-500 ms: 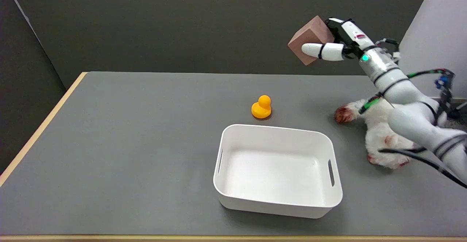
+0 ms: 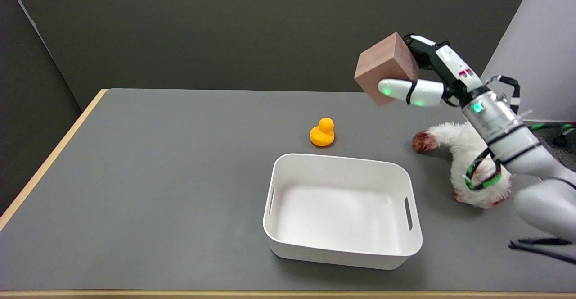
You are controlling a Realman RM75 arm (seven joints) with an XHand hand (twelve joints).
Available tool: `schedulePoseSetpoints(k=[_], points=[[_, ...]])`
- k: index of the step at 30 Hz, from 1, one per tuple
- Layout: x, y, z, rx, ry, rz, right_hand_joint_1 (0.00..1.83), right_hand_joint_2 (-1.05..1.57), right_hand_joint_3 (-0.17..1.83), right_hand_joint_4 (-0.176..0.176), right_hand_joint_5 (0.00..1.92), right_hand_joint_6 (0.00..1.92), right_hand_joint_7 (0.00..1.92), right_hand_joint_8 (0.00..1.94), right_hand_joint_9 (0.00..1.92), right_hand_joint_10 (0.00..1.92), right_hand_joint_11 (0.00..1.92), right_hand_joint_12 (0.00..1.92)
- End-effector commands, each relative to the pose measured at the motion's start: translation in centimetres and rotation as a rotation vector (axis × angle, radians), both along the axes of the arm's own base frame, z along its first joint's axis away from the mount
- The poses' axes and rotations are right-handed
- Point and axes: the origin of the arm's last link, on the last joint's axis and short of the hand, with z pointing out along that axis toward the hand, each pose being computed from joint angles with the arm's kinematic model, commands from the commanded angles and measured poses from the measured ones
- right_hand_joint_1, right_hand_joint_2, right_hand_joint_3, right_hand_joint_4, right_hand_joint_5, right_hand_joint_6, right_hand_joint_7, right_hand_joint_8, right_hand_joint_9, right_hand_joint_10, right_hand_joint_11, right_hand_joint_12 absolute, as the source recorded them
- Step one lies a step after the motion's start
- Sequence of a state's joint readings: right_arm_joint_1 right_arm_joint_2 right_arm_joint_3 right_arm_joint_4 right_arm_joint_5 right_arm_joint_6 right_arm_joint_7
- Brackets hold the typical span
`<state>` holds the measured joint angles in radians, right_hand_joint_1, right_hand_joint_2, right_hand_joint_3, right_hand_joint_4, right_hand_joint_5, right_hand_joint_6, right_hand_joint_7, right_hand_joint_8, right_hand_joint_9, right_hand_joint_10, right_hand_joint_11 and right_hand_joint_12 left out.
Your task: Place wooden cube into white box.
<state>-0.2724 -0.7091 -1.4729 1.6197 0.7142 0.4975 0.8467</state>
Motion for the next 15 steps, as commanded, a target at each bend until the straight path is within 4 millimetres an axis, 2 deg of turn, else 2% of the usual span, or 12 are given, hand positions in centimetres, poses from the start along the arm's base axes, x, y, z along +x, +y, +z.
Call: schedulePoseSetpoints(k=[1,6,10,12,14,15], points=[[-3.6,10.3,-7.2,0.368,-0.037,0.126,0.94,1.00,0.58,0.063,0.72,1.54,0.98,1.48,0.85,1.42,0.65,1.72],[-6.1,11.5,-8.2,0.480,-0.108,0.103,0.94,0.99,0.59,0.064,0.73,1.53,0.98,1.51,0.85,1.44,0.65,1.73],[-8.9,12.1,-8.6,0.517,-0.166,0.012,0.96,1.00,0.58,0.033,0.73,1.52,0.97,1.51,0.85,1.44,0.65,1.73],[-10.1,12.5,-8.3,0.512,-0.181,-0.030,0.95,1.03,0.57,-0.008,0.69,1.57,0.97,1.46,0.87,1.38,0.70,1.73],[-11.0,12.9,-8.1,0.504,-0.204,-0.061,0.96,1.01,0.57,0.006,0.72,1.53,0.97,1.49,0.85,1.43,0.66,1.74],[-11.3,13.0,-8.1,0.500,-0.207,-0.069,1.06,1.01,0.52,-0.063,0.69,1.47,0.93,1.50,0.85,1.40,0.67,1.71]])
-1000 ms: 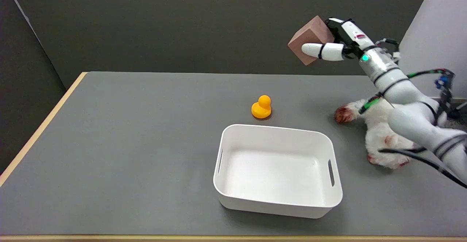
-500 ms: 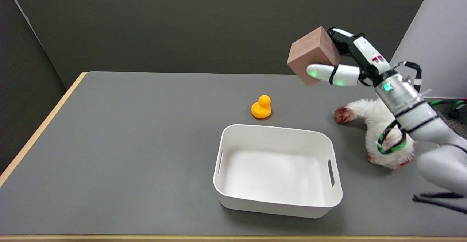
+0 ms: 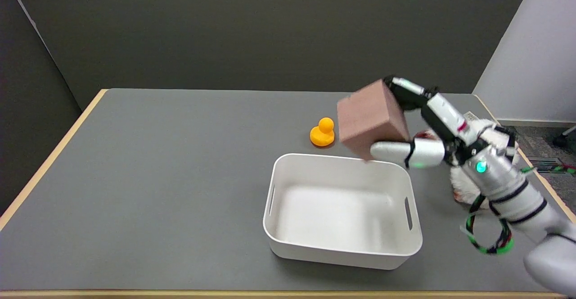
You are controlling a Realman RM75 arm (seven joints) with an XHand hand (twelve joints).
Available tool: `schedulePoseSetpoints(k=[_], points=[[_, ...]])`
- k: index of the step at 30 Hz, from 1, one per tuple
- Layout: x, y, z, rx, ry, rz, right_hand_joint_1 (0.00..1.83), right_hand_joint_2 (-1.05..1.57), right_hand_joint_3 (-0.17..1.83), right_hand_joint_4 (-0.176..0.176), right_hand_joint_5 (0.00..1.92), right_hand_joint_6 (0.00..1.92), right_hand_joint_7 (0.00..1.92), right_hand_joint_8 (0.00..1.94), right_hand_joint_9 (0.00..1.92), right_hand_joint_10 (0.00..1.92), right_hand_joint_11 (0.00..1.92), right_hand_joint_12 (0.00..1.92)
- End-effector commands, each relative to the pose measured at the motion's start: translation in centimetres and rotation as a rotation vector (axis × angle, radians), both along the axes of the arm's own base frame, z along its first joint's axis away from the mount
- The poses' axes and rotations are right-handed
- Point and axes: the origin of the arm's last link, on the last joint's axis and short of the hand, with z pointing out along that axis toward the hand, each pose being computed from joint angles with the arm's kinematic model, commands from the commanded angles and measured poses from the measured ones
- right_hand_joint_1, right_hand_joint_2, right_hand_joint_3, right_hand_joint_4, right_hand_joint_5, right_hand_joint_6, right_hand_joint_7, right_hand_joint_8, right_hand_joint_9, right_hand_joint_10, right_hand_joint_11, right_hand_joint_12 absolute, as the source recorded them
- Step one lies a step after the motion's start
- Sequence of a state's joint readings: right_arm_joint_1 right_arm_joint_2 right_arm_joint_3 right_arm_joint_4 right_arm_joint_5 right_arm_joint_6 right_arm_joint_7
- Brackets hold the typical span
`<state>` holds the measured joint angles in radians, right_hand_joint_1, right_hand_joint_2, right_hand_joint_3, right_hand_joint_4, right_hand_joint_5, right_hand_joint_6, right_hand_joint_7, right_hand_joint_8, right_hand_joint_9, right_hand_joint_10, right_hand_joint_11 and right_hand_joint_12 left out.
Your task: Place wooden cube into white box.
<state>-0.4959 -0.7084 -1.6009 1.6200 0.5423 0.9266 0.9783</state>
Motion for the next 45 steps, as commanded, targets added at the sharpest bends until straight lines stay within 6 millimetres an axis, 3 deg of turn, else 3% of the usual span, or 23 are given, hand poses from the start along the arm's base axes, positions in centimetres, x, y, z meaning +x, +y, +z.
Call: schedulePoseSetpoints(k=[1,2,9,10,12,14,15,19,21,23,28,34,39,40,45], points=[[-7.7,6.4,-3.1,0.241,-0.148,-0.168,1.17,1.03,0.47,-0.151,0.65,1.42,0.89,1.50,0.85,1.35,0.69,1.66],[-7.8,6.4,-3.2,0.244,-0.145,-0.169,1.21,1.04,0.45,-0.176,0.63,1.40,0.88,1.50,0.85,1.33,0.70,1.66],[-7.6,6.2,-3.3,0.255,-0.149,-0.153,1.21,1.04,0.44,-0.176,0.63,1.40,0.88,1.49,0.85,1.33,0.73,1.76],[-7.7,6.3,-3.2,0.250,-0.153,-0.144,1.19,1.04,0.44,-0.168,0.64,1.41,0.88,1.45,0.83,1.32,0.72,1.79],[-7.7,6.1,-3.0,0.236,-0.165,-0.126,0.97,1.13,0.34,-0.078,0.63,1.48,0.80,1.12,0.71,1.34,0.56,1.75],[-7.8,5.8,-2.8,0.218,-0.178,-0.111,0.72,0.75,0.79,-0.093,0.30,0.60,0.46,0.61,0.36,1.01,0.20,1.38],[-7.8,5.5,-2.8,0.217,-0.190,-0.108,0.67,0.69,0.84,-0.094,0.23,0.46,0.38,0.51,0.27,0.93,0.11,1.30],[-7.5,4.5,-2.8,0.226,-0.201,-0.092,0.55,0.63,0.81,-0.082,0.10,0.33,0.09,0.28,0.00,0.55,0.00,0.95],[-7.1,3.7,-2.8,0.232,-0.190,-0.082,0.54,0.57,0.90,-0.078,0.06,0.34,0.04,0.23,0.00,0.36,0.00,0.89],[-6.8,3.0,-2.9,0.235,-0.181,-0.078,0.55,0.56,0.88,-0.079,0.04,0.22,0.00,0.05,0.00,0.06,0.00,0.77],[-5.8,1.7,-2.7,0.238,-0.190,-0.058,0.55,0.61,0.79,-0.087,0.00,0.22,0.00,0.00,0.00,0.00,0.00,0.64],[-3.4,0.3,-1.0,0.164,-0.307,0.076,0.54,0.61,0.79,-0.087,0.00,0.20,0.00,0.00,0.00,0.00,0.00,0.54],[-1.0,-0.5,2.3,0.029,-0.469,0.264,0.48,0.57,0.84,-0.076,0.03,0.15,0.00,0.00,0.00,0.00,0.00,0.29],[-0.2,-0.7,5.0,-0.057,-0.510,0.323,0.46,0.56,0.88,-0.060,0.05,0.19,0.00,0.02,0.00,0.00,0.00,0.23],[0.3,-1.2,8.7,-0.172,-0.525,0.337,0.45,0.66,0.74,-0.051,0.03,0.28,0.00,0.06,0.00,0.00,0.00,0.23]])
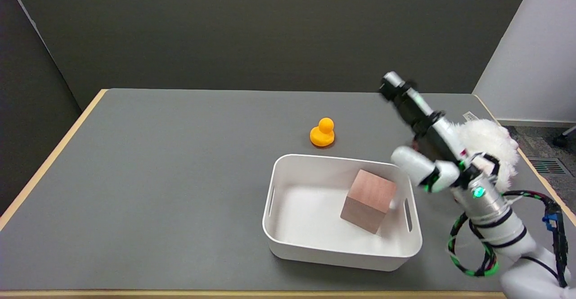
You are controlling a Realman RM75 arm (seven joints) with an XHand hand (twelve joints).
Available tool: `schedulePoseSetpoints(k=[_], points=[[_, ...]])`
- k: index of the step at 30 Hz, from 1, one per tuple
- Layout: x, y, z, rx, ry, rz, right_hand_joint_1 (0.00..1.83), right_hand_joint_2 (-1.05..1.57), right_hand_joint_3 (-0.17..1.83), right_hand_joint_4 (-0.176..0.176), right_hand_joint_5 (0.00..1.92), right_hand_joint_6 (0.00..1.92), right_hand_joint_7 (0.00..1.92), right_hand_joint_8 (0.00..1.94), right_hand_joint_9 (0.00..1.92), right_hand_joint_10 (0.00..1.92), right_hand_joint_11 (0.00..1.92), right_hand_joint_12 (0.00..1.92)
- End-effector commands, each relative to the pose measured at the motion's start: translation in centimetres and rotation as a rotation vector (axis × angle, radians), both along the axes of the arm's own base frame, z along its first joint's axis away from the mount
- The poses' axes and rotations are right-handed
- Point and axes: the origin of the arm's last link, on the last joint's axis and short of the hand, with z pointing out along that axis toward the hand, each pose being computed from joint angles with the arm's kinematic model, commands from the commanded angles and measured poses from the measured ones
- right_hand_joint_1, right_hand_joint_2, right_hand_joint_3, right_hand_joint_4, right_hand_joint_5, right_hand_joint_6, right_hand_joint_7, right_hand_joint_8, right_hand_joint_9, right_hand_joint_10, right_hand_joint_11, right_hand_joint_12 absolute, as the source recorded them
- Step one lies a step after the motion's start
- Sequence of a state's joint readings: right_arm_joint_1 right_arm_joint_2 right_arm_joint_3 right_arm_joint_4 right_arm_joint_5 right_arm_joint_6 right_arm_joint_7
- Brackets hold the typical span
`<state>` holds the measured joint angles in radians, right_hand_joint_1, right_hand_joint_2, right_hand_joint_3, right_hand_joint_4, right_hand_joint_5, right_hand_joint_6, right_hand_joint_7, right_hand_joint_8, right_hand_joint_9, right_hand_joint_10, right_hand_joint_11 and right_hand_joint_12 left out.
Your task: Place wooden cube into white box.
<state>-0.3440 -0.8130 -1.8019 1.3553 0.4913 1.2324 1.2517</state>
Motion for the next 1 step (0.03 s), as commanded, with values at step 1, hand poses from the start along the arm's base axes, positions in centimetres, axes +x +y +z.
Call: schedulePoseSetpoints(k=[1], points=[[4.60,-2.47,10.05,-0.361,-0.276,0.227,0.45,0.66,0.74,-0.050,0.03,0.28,0.00,0.07,0.00,0.00,0.00,0.23]])
